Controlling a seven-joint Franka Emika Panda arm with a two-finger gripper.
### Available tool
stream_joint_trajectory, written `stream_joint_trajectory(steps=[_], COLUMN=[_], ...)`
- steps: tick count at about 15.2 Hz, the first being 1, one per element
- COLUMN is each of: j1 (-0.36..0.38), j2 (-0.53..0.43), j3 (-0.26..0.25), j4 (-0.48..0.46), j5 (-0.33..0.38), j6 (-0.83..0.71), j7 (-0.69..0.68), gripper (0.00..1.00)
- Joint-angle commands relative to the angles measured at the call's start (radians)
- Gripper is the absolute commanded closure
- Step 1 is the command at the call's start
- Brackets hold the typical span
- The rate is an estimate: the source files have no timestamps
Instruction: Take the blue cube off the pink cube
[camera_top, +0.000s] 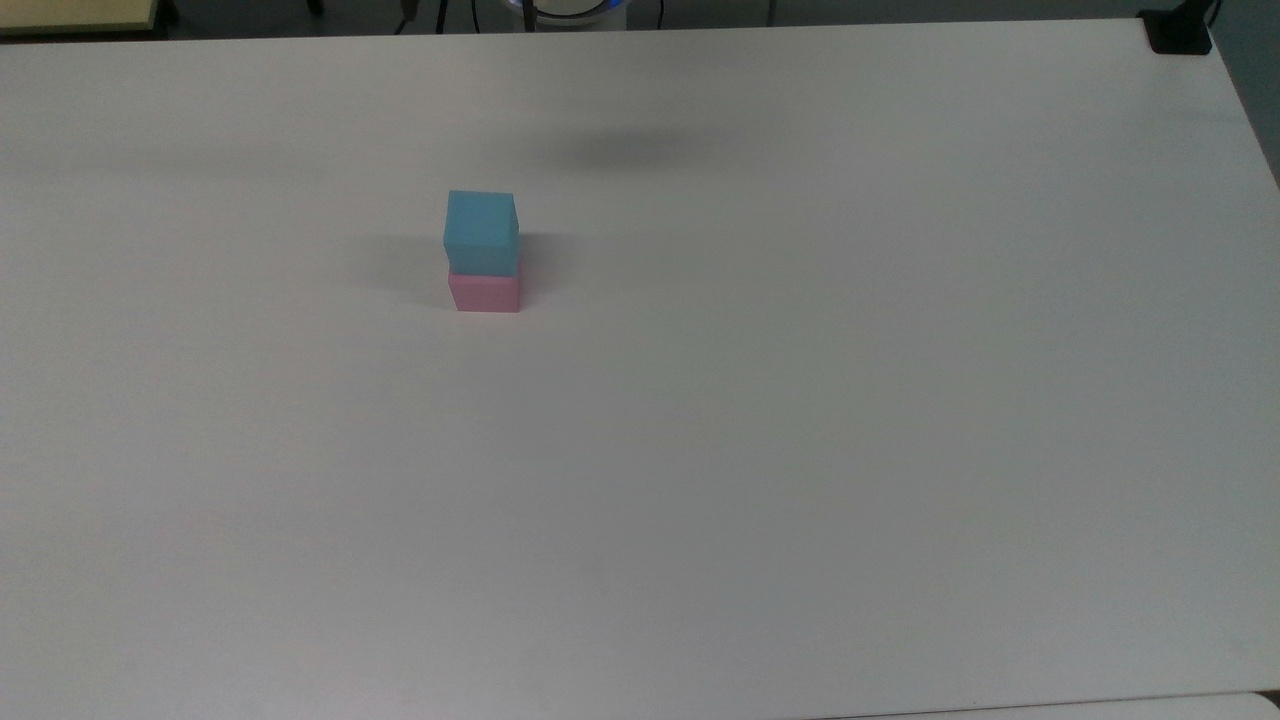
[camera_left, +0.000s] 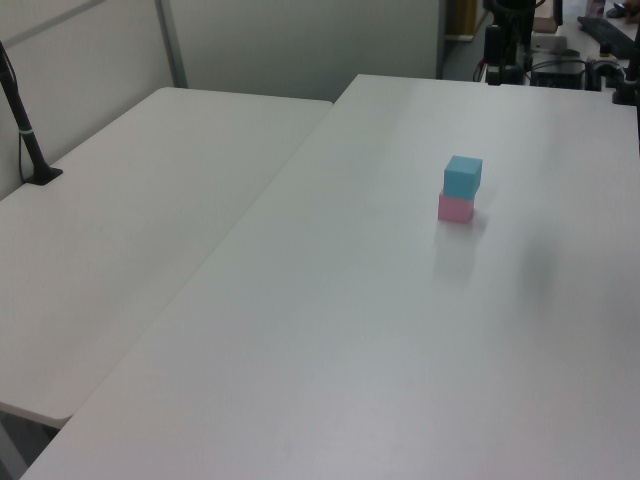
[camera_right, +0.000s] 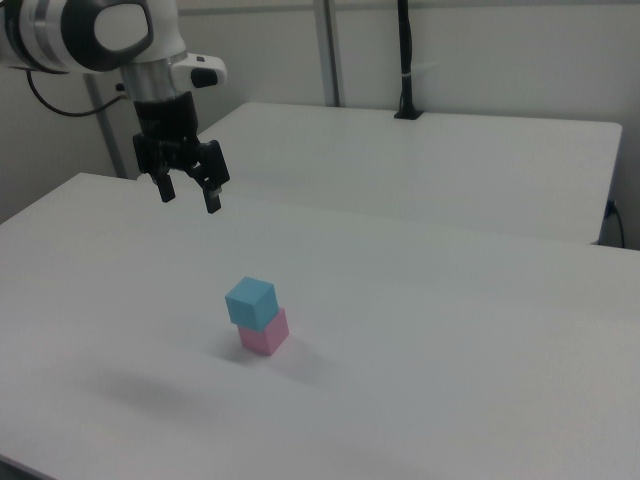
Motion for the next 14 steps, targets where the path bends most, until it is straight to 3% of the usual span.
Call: stream_joint_trajectory(steps=[1,14], j1=[0.007,0.001], j2=[0.019,0.048], j3=[0.01,0.004], j4=[0.067,0.095], j5=[-0.01,-0.007], j6=[-0.068,-0.041], j7=[0.018,0.02], gripper=[0.0,0.0])
